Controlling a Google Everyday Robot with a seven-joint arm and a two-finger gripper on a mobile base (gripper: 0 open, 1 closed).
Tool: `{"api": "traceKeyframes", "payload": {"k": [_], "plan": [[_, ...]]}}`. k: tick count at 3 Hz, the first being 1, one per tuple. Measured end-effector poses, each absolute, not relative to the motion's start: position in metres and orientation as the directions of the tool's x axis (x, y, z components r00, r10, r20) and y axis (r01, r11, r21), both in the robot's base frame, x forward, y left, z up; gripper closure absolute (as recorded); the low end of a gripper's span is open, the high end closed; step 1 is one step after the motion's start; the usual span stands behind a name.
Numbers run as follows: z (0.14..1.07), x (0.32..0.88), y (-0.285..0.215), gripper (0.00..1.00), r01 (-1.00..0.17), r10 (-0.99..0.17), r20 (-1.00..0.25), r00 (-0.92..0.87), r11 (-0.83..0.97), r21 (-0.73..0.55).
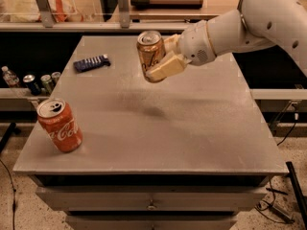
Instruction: Move orange can near coke can
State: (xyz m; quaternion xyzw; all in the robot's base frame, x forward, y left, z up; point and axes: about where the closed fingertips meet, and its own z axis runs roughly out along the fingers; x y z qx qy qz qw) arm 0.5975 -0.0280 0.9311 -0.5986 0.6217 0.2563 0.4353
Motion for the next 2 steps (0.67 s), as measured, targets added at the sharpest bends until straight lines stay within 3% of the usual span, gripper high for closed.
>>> {"api": "traceKeyframes", "payload": {"k": [2], "plan": [[0.904,0.546,0.024,1.00,-0.992,-0.500,-0.857,0.124,-0.054,-0.111]]}}
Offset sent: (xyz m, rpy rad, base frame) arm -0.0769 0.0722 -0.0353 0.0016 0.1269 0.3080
